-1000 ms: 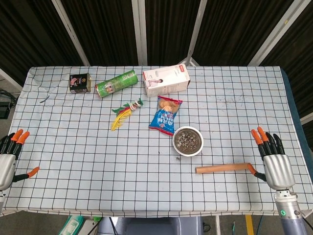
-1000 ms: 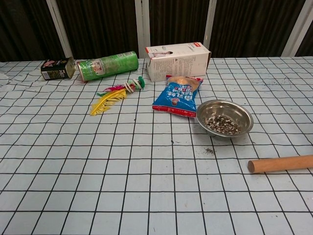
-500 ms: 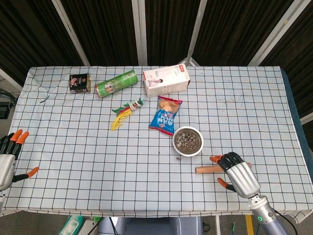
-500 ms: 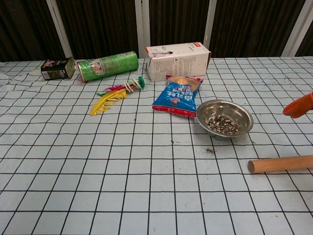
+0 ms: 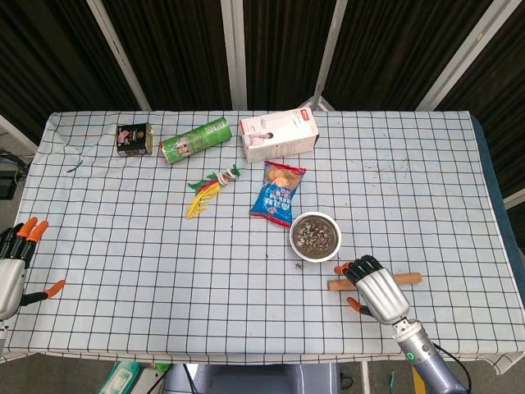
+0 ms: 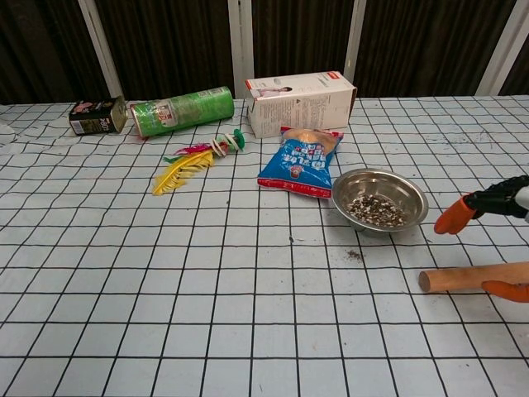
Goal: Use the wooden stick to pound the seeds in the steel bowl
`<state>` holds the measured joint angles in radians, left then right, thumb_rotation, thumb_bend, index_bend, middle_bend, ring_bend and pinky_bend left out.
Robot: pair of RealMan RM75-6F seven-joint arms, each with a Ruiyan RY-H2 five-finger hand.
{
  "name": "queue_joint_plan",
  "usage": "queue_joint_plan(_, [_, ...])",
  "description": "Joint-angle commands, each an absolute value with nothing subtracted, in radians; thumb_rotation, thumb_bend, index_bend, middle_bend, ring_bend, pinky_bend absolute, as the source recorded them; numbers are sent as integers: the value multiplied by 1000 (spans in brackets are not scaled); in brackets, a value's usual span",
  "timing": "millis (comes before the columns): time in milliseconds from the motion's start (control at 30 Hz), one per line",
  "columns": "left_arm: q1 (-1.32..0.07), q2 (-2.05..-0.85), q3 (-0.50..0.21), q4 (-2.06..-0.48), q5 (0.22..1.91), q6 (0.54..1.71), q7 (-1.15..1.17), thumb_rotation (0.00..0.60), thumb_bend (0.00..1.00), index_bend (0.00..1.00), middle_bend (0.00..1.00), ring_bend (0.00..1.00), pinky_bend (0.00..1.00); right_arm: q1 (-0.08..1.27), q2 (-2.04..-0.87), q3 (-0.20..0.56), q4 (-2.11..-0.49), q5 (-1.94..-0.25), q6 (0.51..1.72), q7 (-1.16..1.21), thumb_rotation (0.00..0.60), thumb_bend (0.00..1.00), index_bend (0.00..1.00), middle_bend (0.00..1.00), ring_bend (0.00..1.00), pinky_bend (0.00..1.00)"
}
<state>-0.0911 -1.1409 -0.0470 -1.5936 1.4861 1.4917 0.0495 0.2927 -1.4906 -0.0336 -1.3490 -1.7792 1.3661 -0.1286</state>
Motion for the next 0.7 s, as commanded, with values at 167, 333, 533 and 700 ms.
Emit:
queue_joint_plan(167, [-92, -1139, -47, -1592, 1486, 1489, 46, 600, 197, 19, 0, 0, 0, 305, -1530, -28, -1305, -1756, 1342, -130, 600, 257, 404, 417, 353, 274])
queue_joint_plan(333, [-94, -1137, -47, -1596, 1486, 1485, 45, 600, 197, 19, 0, 0, 0, 311, -1551, -26, -1274, -1736, 1325, -125, 600, 257, 417, 421, 354, 274])
queue_joint_plan(533, [-95, -1135, -47, -1598, 1485, 1482, 46, 600, 198, 19, 0, 0, 0, 318, -1577, -27, -1240, -1720, 1307, -128, 600, 258, 452, 442, 370, 288])
queue_joint_plan(700, [-95, -1135, -46, -1597, 1486, 1481, 44, 600, 198, 19, 0, 0, 0, 320, -1592, -31, -1223, -1711, 1301, -125, 600, 257, 474, 450, 370, 289])
